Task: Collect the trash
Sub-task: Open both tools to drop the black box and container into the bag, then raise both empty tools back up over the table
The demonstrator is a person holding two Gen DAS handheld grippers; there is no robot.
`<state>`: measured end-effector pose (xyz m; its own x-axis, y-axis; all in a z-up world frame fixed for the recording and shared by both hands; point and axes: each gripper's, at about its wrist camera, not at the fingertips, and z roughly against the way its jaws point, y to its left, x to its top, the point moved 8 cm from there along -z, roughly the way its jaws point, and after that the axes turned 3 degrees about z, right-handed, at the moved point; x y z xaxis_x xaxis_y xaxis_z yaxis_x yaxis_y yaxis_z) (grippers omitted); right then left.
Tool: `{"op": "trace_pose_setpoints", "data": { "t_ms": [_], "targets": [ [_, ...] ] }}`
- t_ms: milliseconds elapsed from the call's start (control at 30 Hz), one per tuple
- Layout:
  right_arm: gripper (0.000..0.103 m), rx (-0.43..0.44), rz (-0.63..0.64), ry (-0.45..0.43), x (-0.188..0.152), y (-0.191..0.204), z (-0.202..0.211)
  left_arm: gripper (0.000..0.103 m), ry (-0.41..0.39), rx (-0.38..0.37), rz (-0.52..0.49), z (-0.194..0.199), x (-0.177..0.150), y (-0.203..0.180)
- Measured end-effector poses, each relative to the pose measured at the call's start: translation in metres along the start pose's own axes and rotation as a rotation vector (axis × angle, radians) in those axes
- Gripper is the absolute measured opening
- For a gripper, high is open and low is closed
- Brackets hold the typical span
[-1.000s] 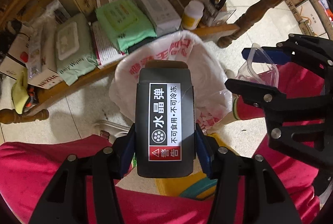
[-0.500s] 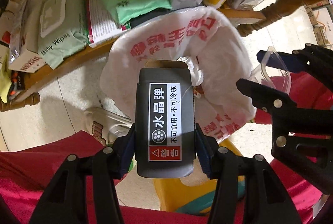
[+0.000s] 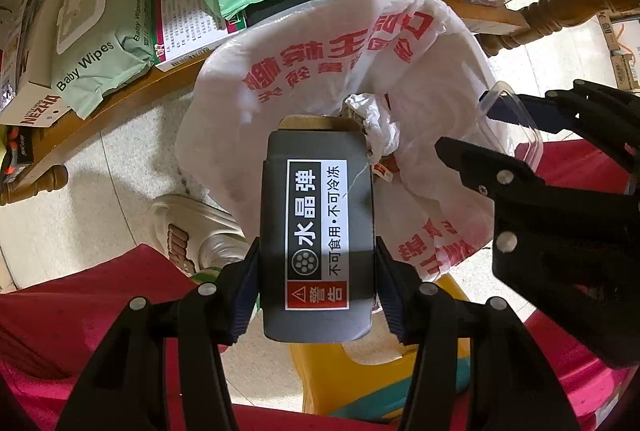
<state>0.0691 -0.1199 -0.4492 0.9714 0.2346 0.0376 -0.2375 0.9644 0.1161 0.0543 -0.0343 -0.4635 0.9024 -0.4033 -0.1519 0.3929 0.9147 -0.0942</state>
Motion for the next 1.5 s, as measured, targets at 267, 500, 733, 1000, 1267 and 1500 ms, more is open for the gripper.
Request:
{"op": "trace_pose_setpoints", "data": {
  "t_ms": [267,500,733,1000,1267,1500],
  "targets": [
    [0.044,0.019,-0.022,0.015,0.002,-0.001,-0.011,0.055,0.014,0.011,0.005,-0.007,0.001,0.001],
    [0.057,0.017,-0.040,0.014,0.004,-0.004,-0.014,0.069,0.018,0.014,0.024,-0.008,0.002,0.006],
    [0.057,0.027,-0.042,0.016,0.004,-0.002,-0.016,0.069,0.017,0.014,0.027,-0.008,0.001,0.007],
    [0.057,0.028,-0.055,0.013,0.002,-0.003,-0.013,0.072,0.021,0.018,0.036,-0.007,0.001,0.005],
    [0.072,0.043,-0.026,-0.062,-0.021,-0.001,0.044,0.081,0.010,-0.030,-0.017,0.033,-0.032,-0.010],
    [0.082,0.130,0.079,-0.180,-0.041,0.023,0.163,0.083,-0.082,-0.045,-0.041,0.135,-0.066,-0.016]
  ]
}}
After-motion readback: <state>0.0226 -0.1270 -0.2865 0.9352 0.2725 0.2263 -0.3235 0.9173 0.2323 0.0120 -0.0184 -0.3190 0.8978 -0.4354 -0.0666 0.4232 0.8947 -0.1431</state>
